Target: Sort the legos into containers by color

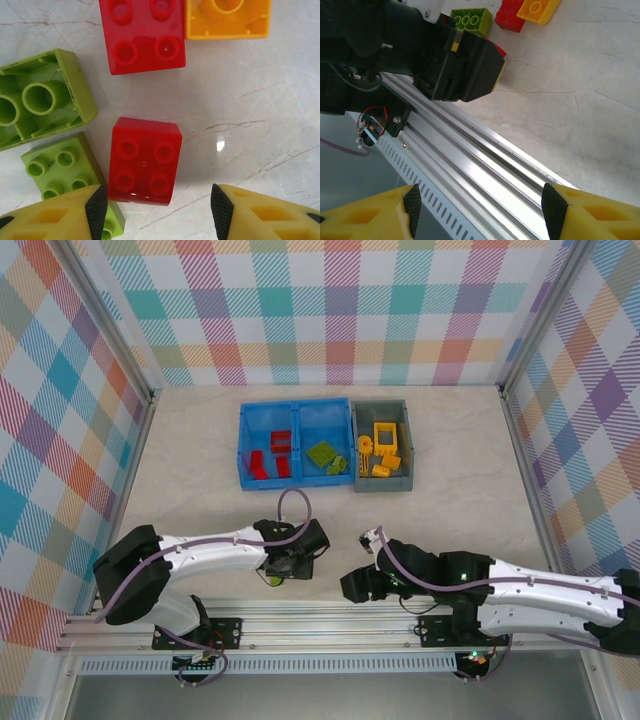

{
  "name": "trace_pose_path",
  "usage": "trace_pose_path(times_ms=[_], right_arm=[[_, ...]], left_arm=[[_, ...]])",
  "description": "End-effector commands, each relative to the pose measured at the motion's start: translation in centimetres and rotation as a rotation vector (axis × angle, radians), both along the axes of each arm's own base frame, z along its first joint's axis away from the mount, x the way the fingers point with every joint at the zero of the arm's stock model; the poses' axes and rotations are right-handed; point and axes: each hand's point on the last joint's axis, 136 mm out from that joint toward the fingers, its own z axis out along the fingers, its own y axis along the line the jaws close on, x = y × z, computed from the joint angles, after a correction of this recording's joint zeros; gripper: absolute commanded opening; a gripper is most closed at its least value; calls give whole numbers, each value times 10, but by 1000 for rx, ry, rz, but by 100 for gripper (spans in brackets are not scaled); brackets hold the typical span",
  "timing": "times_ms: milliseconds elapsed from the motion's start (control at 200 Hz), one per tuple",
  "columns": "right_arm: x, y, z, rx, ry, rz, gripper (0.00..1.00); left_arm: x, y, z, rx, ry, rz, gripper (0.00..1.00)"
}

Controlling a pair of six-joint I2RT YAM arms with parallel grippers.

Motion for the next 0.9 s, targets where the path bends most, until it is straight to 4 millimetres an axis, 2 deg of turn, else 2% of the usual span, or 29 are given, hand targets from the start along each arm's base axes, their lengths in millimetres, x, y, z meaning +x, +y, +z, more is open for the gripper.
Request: trace_pose_path(times_ms=[0, 210, 495, 575, 665, 765, 825, 895], right_arm=[[-2, 3, 7, 47, 4, 2, 67], [-3, 8, 1, 21, 13, 12, 67], [0, 8, 0, 13, 6, 1, 67], [1, 6, 0, 9, 2, -7, 66], [4, 3, 5, 9, -15, -21, 66], [9, 2, 11, -10, -52, -26, 65], [13, 7, 17, -20, -84, -16, 65], [19, 23, 28, -22, -128, 15, 65]], left_arm=[[7, -3, 0, 13, -23, -27, 59], [13, -7, -9, 38, -15, -43, 58], [24, -16, -18, 76, -31, -68, 43], [30, -15, -16, 90, -61, -59, 35], [36, -14, 5, 60, -117, -41, 32], [41, -7, 50, 11, -189, -17, 30], [47, -1, 75, -24, -208, 1, 30], [59, 10, 99, -77, -217, 35, 30]])
